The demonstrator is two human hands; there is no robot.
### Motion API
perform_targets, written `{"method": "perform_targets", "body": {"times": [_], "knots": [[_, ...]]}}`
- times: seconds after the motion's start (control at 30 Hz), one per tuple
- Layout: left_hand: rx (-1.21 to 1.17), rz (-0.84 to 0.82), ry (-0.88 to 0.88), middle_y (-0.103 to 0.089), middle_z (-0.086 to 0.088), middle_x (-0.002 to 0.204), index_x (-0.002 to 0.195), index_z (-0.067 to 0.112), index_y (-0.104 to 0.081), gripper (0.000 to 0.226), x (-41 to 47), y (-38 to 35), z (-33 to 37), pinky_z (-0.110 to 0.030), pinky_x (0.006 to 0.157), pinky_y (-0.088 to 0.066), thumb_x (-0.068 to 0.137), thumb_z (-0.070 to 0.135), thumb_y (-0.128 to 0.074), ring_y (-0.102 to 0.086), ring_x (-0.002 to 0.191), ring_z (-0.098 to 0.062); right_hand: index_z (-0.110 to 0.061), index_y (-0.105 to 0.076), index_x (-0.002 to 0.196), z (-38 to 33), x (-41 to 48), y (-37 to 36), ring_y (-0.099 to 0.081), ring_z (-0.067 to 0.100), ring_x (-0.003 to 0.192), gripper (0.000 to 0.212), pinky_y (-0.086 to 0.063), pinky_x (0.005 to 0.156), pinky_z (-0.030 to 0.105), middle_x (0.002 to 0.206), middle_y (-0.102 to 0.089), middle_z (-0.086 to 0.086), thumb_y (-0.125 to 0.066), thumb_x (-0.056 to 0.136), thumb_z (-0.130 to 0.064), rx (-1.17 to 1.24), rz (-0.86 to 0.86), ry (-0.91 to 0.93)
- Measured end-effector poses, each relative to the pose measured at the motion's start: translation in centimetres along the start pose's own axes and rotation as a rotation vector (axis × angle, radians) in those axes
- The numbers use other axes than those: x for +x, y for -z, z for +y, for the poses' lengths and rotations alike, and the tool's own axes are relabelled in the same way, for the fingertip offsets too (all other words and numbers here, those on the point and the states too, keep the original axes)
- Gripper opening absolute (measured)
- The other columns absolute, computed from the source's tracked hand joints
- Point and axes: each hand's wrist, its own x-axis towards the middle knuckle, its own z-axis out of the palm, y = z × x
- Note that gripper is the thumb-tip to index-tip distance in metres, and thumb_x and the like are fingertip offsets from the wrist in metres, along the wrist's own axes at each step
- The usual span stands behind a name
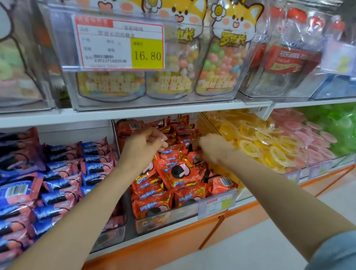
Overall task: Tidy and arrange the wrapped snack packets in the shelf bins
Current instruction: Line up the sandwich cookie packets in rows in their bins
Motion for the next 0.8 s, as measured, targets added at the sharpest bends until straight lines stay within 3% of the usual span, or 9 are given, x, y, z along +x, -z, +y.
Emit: {"method": "perform_targets", "body": {"times": [0.13,0.37,0.5,0.67,0.8], "knots": [[0.010,0.001,0.001,-0.067,-0.004,0.085,0.095,0.002,-0.062,0.011,-0.1,0.0,0.0,-0.010,0.066,-0.046,0.094,0.006,-0.051,-0.060,0.069,-0.001,-0.011,-0.059,0.118,-0.1,0.4,0.2,-0.057,0.027,0.109,0.033,-0.045,0.088,0.031,0.119,-0.062,0.011,-0.063,0.089,-0.024,0.080,0.006,-0.045],[0.009,-0.005,-0.005,-0.066,-0.001,0.081,0.094,0.001,-0.062,0.012,-0.2,0.1,0.1,-0.006,0.062,-0.045,0.093,0.004,-0.050,-0.060,0.069,-0.002,-0.002,-0.063,0.102,-1.0,1.4,0.2,-0.060,0.027,0.097,0.046,-0.042,0.072,0.029,0.104,-0.065,0.011,-0.059,0.088,-0.046,0.138,-0.023,-0.160],[0.013,-0.013,-0.010,-0.065,0.001,0.080,0.091,0.004,-0.062,0.012,-0.4,0.2,0.3,-0.010,0.066,-0.045,0.093,0.004,-0.050,-0.061,0.070,-0.001,-0.004,-0.060,0.102,-1.3,1.7,-0.3,-0.061,0.029,0.101,0.041,-0.046,0.077,0.032,0.108,-0.065,0.013,-0.058,0.090,-0.043,0.116,0.029,-0.193],[0.013,-0.020,-0.019,-0.066,0.002,0.079,0.090,0.006,-0.062,0.011,-0.3,0.3,0.3,-0.009,0.065,-0.045,0.093,0.005,-0.051,-0.060,0.064,0.004,-0.002,-0.053,0.116,-0.9,1.0,0.6,-0.057,0.030,0.107,0.048,-0.044,0.080,0.032,0.115,-0.061,0.014,-0.063,0.087,-0.040,0.118,0.036,-0.168],[0.014,-0.036,-0.017,-0.065,0.004,0.080,0.090,0.009,-0.061,0.012,-0.4,0.3,0.3,-0.012,0.068,-0.046,0.094,0.005,-0.050,-0.060,0.070,0.001,-0.008,-0.057,0.118,1.3,-0.8,2.3,-0.059,0.027,0.105,0.041,-0.043,0.078,0.026,0.113,-0.065,0.010,-0.070,0.082,-0.023,0.134,0.029,-0.077]]}}
